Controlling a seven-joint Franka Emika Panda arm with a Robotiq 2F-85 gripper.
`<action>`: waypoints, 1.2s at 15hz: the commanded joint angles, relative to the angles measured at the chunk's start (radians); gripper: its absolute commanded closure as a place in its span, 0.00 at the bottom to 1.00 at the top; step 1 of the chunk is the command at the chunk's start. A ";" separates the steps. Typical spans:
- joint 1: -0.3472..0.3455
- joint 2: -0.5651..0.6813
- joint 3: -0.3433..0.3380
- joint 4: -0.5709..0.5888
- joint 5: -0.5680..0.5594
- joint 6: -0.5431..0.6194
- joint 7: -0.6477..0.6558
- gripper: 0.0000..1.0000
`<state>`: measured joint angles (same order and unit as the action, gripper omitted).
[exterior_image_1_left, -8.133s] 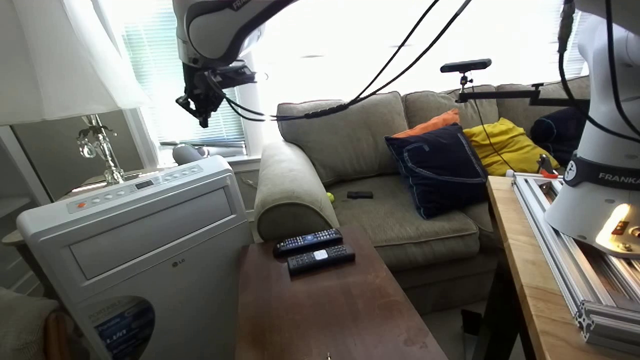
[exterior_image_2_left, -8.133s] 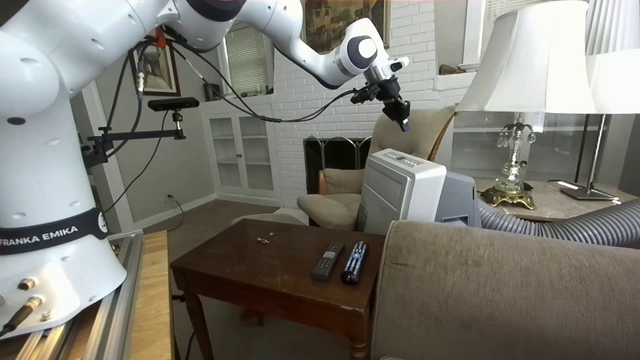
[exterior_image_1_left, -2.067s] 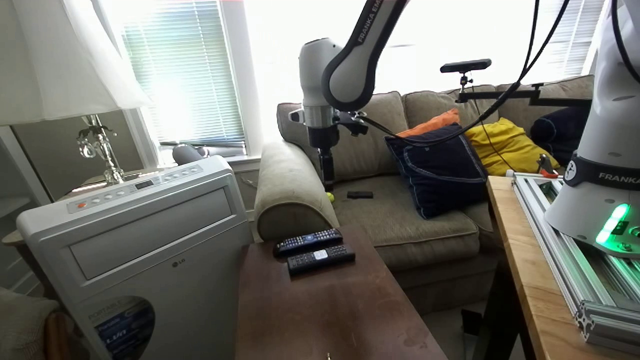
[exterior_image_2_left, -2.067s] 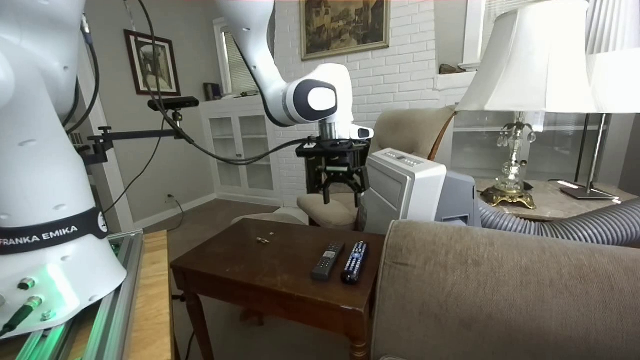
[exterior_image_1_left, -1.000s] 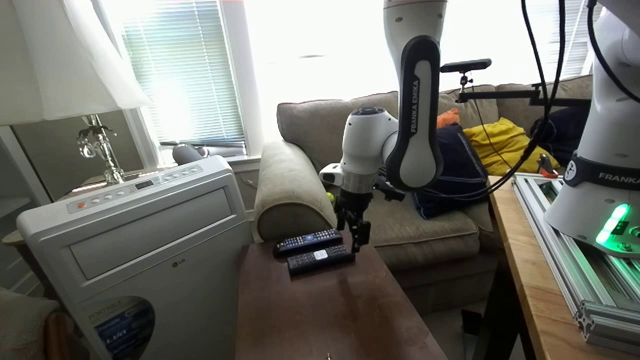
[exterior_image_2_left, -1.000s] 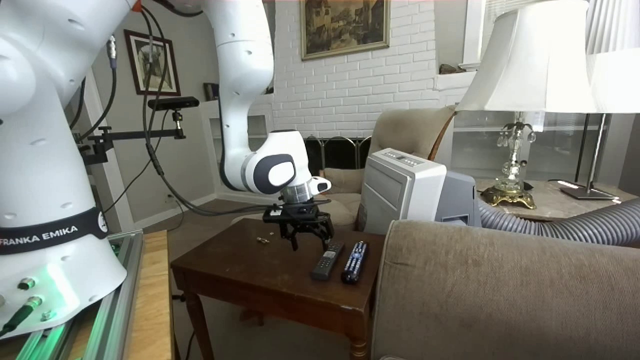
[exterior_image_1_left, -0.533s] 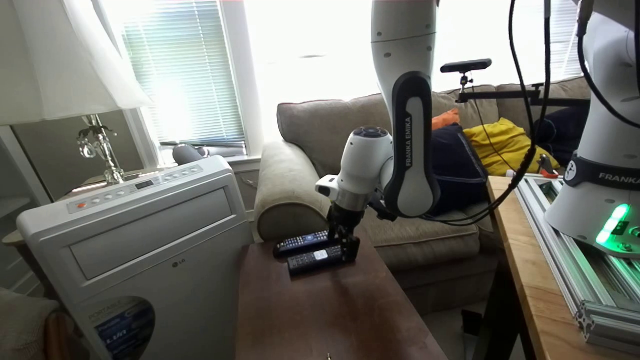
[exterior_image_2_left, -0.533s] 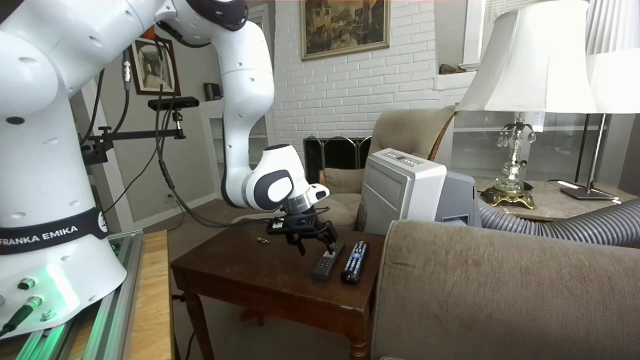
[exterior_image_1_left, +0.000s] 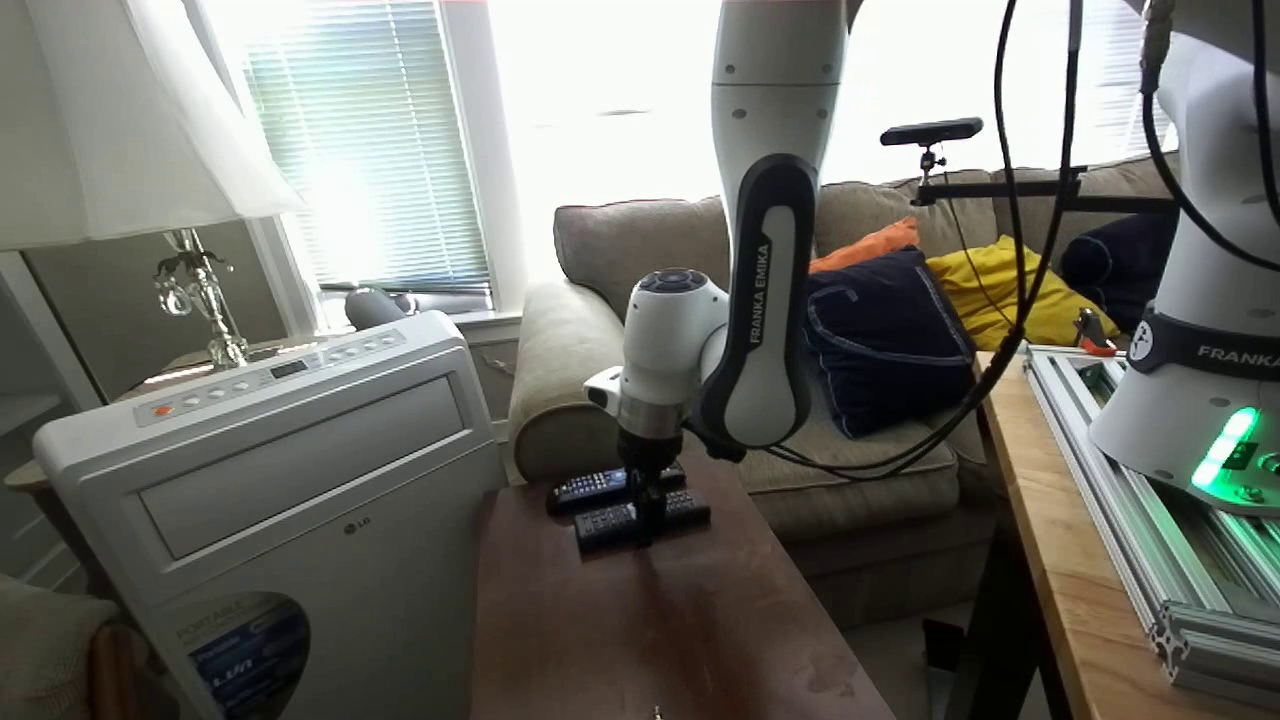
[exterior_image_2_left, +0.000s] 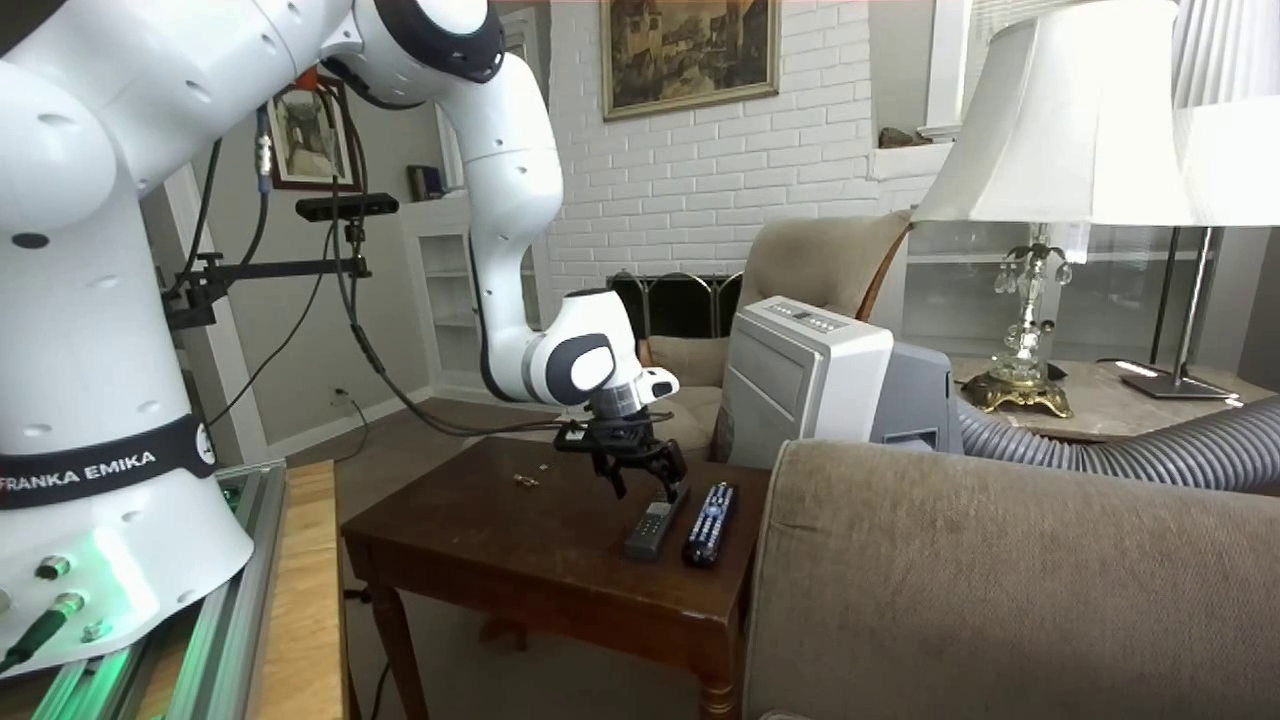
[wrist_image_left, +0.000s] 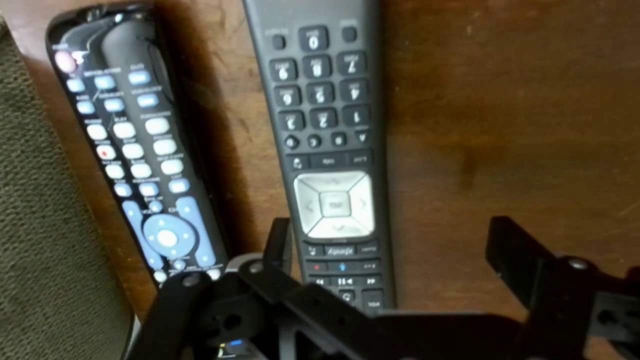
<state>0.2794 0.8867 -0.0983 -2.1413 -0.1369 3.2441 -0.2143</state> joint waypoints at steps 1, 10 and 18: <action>-0.074 0.017 0.041 0.119 -0.015 -0.128 0.017 0.00; -0.169 0.028 0.085 0.176 -0.076 -0.276 -0.039 0.00; -0.224 0.026 0.144 0.138 -0.086 -0.287 -0.079 0.00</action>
<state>0.0907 0.9111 0.0237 -1.9900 -0.1972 2.9780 -0.2724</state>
